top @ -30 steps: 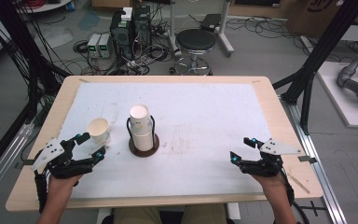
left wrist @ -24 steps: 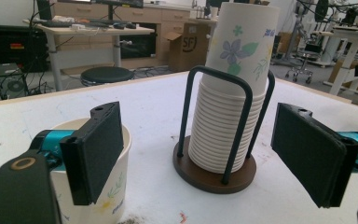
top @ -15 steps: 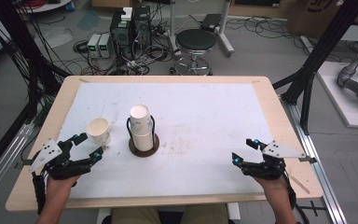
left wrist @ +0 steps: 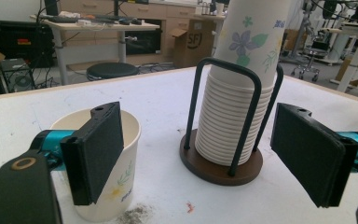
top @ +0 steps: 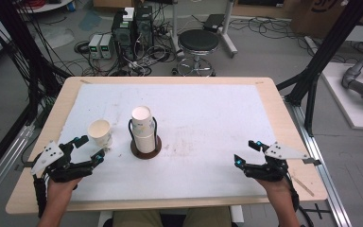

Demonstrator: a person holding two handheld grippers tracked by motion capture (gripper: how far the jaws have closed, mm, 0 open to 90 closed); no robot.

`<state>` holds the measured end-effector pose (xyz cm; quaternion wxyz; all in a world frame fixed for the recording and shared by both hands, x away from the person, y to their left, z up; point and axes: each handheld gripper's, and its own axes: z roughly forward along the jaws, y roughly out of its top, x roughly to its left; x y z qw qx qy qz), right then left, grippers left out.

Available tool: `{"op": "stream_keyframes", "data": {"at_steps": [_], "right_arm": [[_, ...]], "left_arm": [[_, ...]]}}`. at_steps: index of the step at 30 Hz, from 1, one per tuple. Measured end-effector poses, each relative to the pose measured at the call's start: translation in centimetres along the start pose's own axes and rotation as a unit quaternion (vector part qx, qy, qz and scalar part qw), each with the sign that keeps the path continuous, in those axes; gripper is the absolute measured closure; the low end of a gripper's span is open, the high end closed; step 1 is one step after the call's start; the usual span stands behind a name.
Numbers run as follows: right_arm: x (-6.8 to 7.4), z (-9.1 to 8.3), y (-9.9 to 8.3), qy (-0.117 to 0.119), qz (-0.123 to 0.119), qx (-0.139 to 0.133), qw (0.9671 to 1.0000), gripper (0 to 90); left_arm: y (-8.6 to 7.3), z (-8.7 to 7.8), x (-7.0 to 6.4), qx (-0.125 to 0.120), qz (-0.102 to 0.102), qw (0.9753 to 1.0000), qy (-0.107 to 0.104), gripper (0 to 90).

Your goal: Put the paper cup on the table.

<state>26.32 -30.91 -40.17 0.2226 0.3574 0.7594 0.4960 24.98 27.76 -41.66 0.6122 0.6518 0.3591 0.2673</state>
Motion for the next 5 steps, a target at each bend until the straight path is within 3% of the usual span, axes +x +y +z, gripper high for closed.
{"op": "stream_keyframes", "data": {"at_steps": [5], "right_arm": [[-0.05, 0.03, 0.00, 0.001, 0.000, -0.001, 1.0000, 21.9]], "left_arm": [[-0.03, 0.03, 0.04, 0.002, 0.002, 1.0000, 0.001, 17.1]]}}
